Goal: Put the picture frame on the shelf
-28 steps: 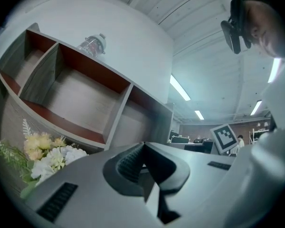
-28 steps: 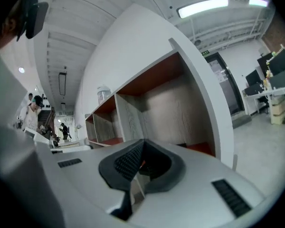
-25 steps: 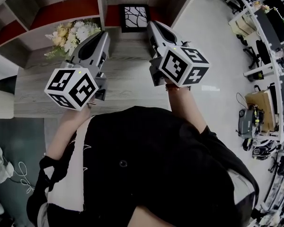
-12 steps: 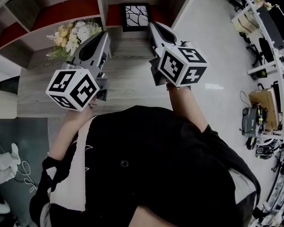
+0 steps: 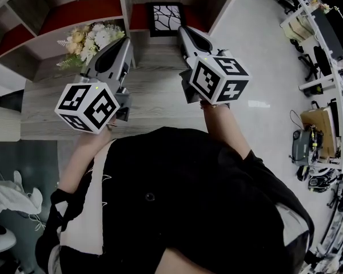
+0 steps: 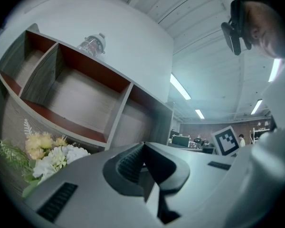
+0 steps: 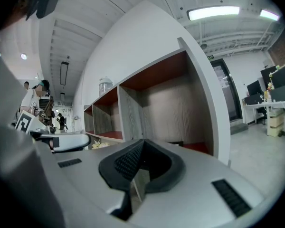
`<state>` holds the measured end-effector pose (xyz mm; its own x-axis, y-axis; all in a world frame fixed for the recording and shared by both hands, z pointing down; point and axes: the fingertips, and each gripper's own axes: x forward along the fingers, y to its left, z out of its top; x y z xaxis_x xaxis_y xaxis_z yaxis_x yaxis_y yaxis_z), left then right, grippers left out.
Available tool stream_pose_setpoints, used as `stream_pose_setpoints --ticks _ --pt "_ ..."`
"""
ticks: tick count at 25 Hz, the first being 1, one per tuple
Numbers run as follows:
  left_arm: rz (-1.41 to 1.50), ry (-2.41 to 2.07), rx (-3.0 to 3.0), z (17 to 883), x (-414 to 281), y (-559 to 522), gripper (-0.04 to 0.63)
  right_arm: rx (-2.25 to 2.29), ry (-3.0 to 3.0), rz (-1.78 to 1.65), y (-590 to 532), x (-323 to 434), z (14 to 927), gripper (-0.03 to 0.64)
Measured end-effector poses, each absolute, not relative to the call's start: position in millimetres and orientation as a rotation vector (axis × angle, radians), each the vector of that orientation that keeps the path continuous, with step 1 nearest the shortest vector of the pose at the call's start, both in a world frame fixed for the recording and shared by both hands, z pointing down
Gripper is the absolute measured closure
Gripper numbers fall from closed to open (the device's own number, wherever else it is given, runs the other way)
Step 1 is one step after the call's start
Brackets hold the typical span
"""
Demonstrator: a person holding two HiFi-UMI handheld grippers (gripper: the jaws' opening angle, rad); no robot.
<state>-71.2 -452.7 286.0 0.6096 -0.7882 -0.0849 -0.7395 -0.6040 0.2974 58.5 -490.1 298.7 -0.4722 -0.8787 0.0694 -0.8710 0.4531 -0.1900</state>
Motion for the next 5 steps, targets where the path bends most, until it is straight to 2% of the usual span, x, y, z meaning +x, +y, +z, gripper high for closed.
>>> stream_pose_setpoints --ticks 5 --pt "-0.308 -1.253 2.607 283.5 -71.7 -450.6 0.584 -1.591 2.652 -0.309 -487.3 55.5 297.7 0.612"
